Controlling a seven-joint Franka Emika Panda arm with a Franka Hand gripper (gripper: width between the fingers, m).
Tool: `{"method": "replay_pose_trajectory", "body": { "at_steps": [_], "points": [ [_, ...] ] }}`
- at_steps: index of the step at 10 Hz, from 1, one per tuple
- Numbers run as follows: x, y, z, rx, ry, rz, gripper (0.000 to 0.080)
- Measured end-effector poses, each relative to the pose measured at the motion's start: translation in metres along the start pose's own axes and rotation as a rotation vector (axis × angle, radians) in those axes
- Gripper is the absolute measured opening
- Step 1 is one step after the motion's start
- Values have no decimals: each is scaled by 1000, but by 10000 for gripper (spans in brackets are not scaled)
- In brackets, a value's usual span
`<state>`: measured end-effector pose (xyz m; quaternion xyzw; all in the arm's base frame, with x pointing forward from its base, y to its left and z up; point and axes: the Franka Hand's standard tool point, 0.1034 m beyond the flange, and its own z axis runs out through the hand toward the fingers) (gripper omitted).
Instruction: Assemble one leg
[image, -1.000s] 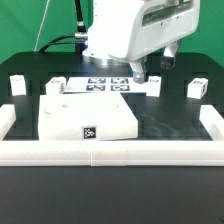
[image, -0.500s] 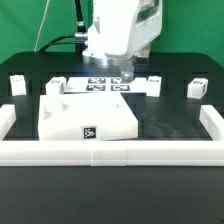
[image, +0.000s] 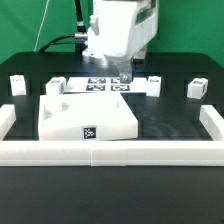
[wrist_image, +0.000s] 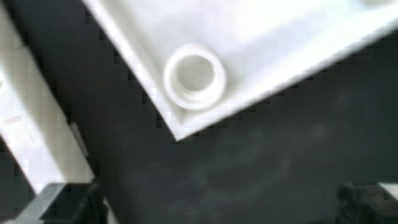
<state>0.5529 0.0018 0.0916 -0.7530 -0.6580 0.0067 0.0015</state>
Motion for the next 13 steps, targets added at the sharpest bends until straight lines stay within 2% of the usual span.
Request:
{"method": "replay_pose_trajectory", "body": {
  "at_steps": [2, 4, 8, 9, 10, 11, 12, 13],
  "points": [
    [-9, -5, 7, 22, -47, -140, 650],
    [-16, -8, 7, 25, -42, -107, 650],
    [-16, -9, 9, 22, -40, -126, 650],
    [-24, -22, 14, 2, -33, -188, 650],
    [-35, -38, 18, 7, -31, -251, 650],
    [-49, -46, 22, 14, -28, -330, 650],
    [-61, -48, 24, 21, -26, -372, 650],
    [-64, -50, 25, 24, -27, -361, 650]
  ]
}}
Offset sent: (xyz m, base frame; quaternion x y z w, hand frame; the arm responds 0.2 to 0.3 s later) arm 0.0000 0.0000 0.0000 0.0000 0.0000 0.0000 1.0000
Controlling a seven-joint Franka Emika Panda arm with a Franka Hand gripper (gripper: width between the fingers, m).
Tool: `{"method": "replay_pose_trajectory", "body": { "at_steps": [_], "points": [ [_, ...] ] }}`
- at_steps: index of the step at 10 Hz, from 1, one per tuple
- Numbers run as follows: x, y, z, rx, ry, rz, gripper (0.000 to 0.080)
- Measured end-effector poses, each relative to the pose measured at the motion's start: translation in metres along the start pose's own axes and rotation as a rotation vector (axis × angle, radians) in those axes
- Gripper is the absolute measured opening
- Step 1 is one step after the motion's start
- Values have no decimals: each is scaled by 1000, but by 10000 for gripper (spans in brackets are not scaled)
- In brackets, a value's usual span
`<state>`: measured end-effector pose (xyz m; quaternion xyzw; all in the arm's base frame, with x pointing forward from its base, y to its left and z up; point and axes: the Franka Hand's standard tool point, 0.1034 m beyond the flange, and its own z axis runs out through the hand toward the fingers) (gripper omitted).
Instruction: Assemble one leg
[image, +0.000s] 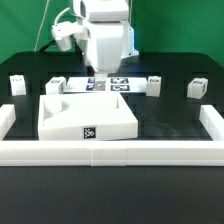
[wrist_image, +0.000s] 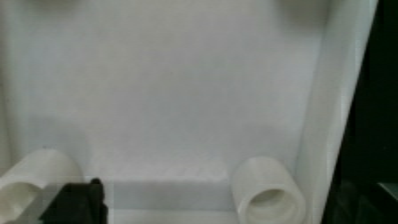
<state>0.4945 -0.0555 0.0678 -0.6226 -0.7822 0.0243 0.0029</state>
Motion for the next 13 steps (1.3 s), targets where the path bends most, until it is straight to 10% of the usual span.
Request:
{"method": "replay_pose_trajectory", "body": {
  "at_steps": [4, 9, 13],
  "points": [
    [1, -2, 2, 3, 1, -18, 650],
    [3, -51, 34, 59, 34, -17, 650],
    [-3, -47, 54, 72, 49, -18, 650]
  ]
}}
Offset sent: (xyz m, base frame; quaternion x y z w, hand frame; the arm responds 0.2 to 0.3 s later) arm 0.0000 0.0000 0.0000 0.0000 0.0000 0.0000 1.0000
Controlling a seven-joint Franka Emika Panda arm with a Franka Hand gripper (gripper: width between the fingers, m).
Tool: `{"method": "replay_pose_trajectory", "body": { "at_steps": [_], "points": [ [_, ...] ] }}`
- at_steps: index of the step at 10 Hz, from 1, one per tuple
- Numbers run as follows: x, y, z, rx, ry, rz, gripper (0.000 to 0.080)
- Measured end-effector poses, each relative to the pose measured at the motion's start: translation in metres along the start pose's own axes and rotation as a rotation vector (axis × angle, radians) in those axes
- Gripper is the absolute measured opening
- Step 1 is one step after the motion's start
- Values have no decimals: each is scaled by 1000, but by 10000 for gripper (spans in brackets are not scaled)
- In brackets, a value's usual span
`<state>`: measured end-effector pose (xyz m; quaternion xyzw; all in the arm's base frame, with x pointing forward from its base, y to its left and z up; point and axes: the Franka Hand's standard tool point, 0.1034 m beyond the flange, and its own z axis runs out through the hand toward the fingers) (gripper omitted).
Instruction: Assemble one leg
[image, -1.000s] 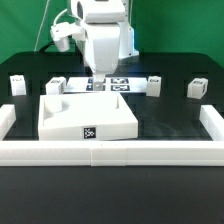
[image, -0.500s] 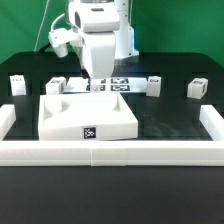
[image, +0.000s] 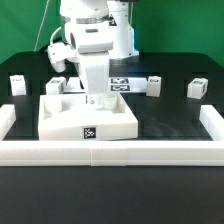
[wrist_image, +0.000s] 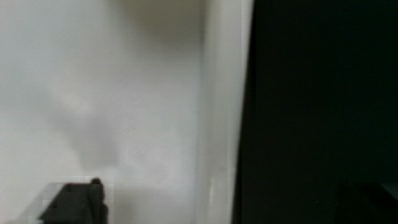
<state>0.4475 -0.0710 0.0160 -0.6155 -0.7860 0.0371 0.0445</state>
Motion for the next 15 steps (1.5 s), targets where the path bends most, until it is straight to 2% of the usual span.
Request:
{"method": "replay_pose_trajectory", "body": {
  "at_steps": [2, 4, 5, 6, 7, 15],
  "points": [
    [-10, 9, -2, -7, -3, 5, 650],
    [-9, 8, -1, -5, -1, 5, 392],
    [-10, 8, -1, -5, -1, 6, 392],
    [-10, 8, -1, -5, -1, 6, 192],
    [-10, 8, -1, -5, -1, 7, 71],
    [-9, 10, -1, -10, -3, 22, 61]
  ]
}}
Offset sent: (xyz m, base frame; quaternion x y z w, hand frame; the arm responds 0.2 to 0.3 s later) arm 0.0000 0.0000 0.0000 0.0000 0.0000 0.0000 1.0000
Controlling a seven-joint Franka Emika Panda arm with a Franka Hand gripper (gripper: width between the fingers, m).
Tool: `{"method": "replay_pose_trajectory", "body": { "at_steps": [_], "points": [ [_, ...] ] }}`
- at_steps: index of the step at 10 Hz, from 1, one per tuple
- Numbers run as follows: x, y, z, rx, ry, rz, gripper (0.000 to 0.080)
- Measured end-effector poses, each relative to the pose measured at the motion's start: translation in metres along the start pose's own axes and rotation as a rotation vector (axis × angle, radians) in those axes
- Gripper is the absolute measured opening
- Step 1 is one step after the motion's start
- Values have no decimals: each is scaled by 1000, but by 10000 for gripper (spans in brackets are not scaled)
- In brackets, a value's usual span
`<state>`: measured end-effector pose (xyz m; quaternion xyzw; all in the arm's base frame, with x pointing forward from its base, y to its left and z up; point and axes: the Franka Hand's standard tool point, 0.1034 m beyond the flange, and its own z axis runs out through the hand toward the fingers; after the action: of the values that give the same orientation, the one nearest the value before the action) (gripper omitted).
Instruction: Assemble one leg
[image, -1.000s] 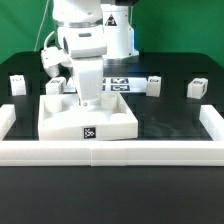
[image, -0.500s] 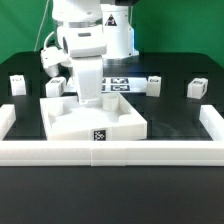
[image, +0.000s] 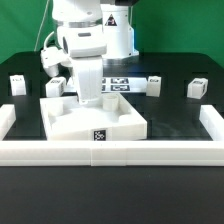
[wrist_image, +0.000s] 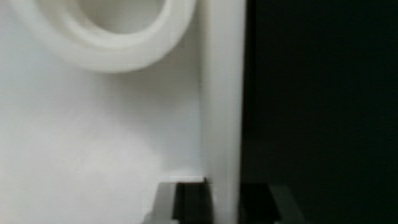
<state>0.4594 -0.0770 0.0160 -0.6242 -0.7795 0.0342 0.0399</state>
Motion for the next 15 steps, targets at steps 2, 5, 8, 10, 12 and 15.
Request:
{"method": "replay_pose_trajectory", "body": {
  "at_steps": [2, 5, 8, 10, 12, 15],
  "points": [
    [29, 11, -1, -5, 5, 91, 61],
    [73, 37, -7, -17, 11, 203, 61],
    [90, 51, -8, -22, 14, 243, 61],
    [88, 51, -7, -23, 14, 246, 61],
    [88, 51, -7, -23, 14, 246, 61],
    [110, 56, -4, -24, 26, 245, 61]
  ]
}}
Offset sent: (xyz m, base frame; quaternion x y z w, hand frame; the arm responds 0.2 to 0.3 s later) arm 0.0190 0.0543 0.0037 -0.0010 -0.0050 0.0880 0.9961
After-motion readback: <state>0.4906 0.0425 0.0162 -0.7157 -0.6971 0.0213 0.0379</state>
